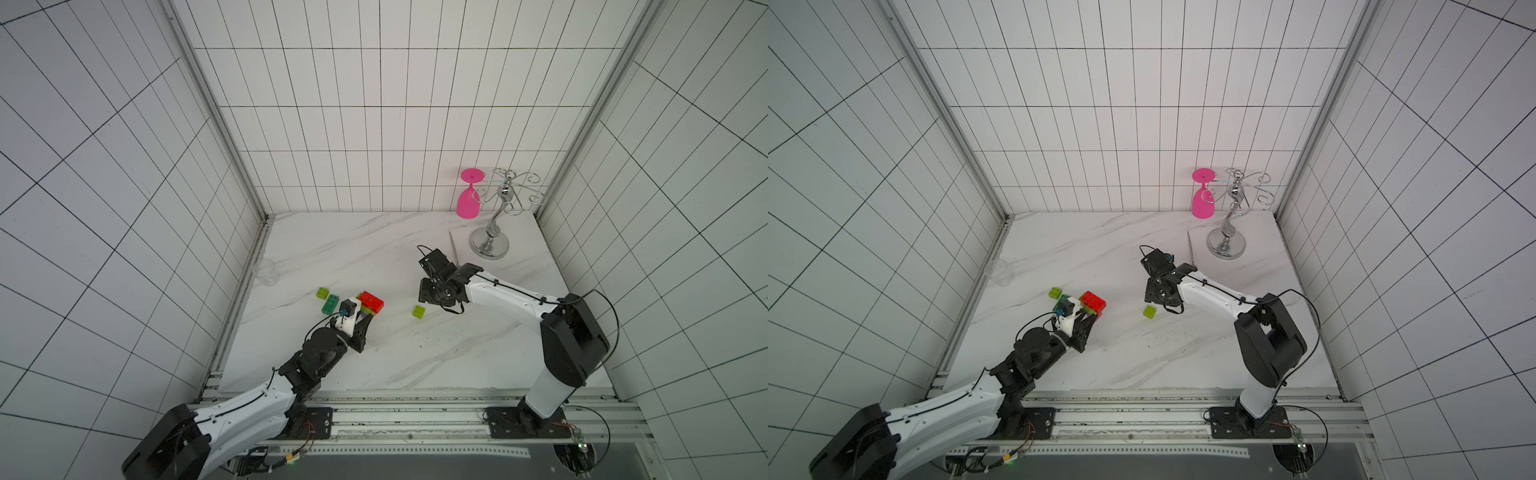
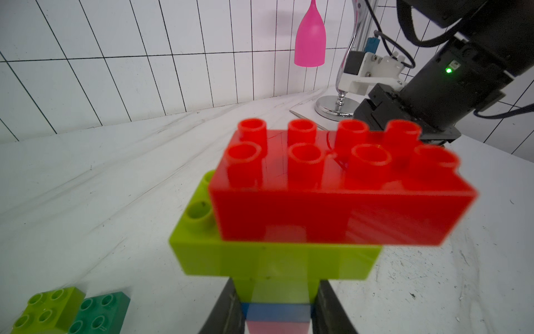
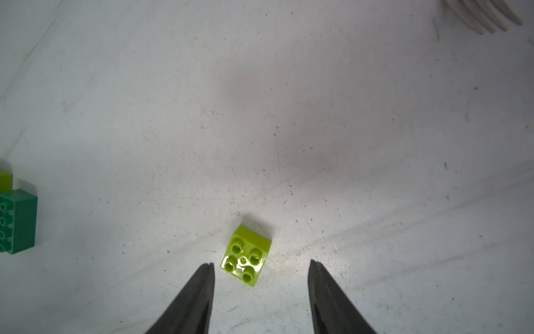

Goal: Assemble a spoon with lego
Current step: Pick up the lego brick from the center of the board.

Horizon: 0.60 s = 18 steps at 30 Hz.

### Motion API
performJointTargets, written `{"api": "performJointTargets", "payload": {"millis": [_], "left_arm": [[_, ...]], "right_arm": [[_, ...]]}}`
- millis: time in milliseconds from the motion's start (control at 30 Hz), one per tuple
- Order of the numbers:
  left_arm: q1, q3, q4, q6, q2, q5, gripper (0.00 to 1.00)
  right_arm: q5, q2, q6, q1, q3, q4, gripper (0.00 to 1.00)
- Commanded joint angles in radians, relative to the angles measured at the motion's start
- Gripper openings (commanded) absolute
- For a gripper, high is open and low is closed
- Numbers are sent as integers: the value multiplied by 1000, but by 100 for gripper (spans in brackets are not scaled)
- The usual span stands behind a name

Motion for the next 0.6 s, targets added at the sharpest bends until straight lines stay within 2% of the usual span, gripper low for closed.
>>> {"api": "performJointTargets", "payload": {"millis": [0, 233, 567], "left_arm": [[-4, 18, 8, 16, -12, -6, 0], [-4, 16, -24, 18, -56, -9, 0], [-4, 18, -35, 19, -75, -2, 0]], "right_arm": [[38, 66, 134, 23, 55, -81, 55], [92, 157, 176, 46, 139, -176, 55], [33, 230, 173, 70, 178, -187, 56]]}}
